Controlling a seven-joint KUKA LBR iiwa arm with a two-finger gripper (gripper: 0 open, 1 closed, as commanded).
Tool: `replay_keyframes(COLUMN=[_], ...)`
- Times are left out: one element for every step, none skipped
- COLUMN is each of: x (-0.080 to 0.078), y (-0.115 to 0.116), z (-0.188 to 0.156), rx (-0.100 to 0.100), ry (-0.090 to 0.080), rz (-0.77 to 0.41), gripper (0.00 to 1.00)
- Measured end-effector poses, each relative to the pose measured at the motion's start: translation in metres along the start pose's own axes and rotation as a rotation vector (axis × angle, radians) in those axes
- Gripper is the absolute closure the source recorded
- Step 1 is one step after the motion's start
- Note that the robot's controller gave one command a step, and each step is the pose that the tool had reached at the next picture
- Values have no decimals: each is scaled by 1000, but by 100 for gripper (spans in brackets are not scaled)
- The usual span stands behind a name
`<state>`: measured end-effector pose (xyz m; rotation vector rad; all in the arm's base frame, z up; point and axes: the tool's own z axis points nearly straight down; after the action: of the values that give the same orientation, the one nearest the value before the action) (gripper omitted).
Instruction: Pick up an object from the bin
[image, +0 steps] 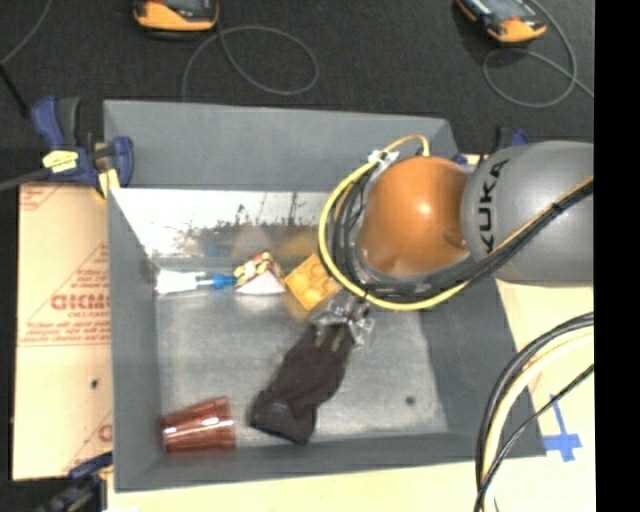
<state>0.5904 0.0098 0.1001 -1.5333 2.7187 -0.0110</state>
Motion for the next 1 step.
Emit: replay_keyframes(x=[0], y=[0], z=[-4], rx=[0], ry=[-1], rz=[1], gripper=[100])
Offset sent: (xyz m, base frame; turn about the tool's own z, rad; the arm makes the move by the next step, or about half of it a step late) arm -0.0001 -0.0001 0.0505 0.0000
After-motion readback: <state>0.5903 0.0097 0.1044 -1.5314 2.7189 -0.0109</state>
